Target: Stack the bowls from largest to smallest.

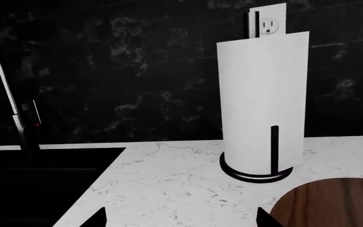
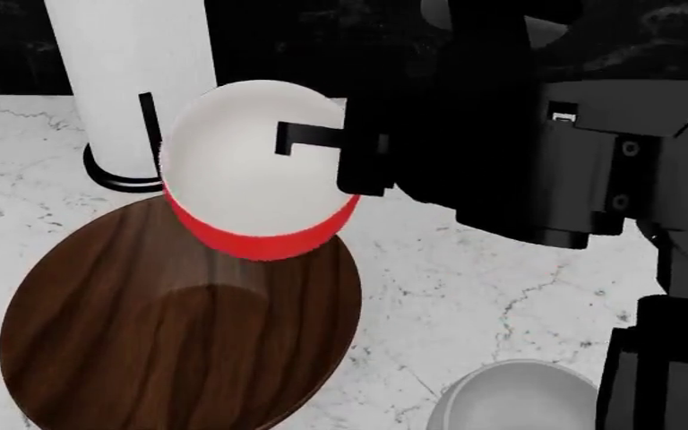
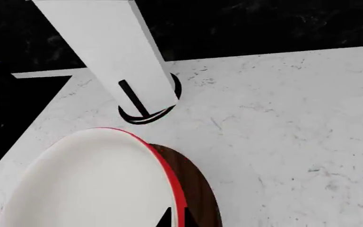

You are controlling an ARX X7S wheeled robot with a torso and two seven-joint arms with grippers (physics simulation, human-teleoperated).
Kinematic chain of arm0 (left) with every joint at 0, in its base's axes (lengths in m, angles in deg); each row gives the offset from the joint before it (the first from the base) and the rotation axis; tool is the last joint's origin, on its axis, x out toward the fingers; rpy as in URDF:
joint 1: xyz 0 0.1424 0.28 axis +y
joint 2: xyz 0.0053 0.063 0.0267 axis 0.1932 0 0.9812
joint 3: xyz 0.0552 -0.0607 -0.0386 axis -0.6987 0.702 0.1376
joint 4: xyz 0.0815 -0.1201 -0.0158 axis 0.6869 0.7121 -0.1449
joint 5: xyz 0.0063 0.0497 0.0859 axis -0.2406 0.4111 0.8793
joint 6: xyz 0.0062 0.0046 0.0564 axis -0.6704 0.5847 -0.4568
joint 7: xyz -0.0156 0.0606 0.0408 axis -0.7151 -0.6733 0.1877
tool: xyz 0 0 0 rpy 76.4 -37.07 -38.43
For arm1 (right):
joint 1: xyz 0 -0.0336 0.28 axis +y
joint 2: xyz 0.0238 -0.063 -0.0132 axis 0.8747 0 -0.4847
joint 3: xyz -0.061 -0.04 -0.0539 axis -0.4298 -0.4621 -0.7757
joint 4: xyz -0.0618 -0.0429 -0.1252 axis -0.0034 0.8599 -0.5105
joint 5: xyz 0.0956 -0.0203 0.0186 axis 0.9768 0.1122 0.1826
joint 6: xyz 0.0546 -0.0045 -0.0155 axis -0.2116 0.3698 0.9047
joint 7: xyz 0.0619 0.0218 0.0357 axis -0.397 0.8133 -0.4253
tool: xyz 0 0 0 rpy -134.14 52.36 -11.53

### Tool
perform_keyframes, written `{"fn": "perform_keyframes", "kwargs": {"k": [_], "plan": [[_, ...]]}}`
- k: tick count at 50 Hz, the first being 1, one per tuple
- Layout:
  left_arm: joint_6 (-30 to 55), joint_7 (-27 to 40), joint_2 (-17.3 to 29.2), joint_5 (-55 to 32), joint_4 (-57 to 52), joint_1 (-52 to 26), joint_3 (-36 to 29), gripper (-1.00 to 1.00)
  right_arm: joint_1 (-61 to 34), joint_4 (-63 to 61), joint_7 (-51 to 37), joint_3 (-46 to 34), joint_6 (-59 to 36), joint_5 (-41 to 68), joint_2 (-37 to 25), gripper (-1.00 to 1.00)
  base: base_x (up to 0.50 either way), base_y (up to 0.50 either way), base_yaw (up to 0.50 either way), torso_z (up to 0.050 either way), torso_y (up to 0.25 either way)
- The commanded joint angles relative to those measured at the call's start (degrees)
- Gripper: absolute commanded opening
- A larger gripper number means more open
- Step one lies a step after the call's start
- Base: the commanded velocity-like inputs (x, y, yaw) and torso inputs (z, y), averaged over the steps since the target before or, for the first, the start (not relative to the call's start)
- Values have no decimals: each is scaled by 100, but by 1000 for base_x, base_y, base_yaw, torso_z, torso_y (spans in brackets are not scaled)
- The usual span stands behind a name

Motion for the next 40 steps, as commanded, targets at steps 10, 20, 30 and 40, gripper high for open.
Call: {"fn": "perform_keyframes", "kwargs": {"k": [10,20,30,40], "plan": [[186,216,142,-422,-69,-131,248,100,591,-183,363,-674,192,-79,728,-100,0,0,0,0,1],[102,203,164,-396,12,-108,268,100,782,-256,555,-984,278,-174,788,-100,0,0,0,0,0],[33,178,211,-356,31,-43,261,100,1039,-339,817,-1282,469,-456,662,-100,0,0,0,0,1],[-10,183,231,-338,79,-31,220,100,1233,-360,961,-1459,674,-601,658,-100,0,0,0,0,0]]}}
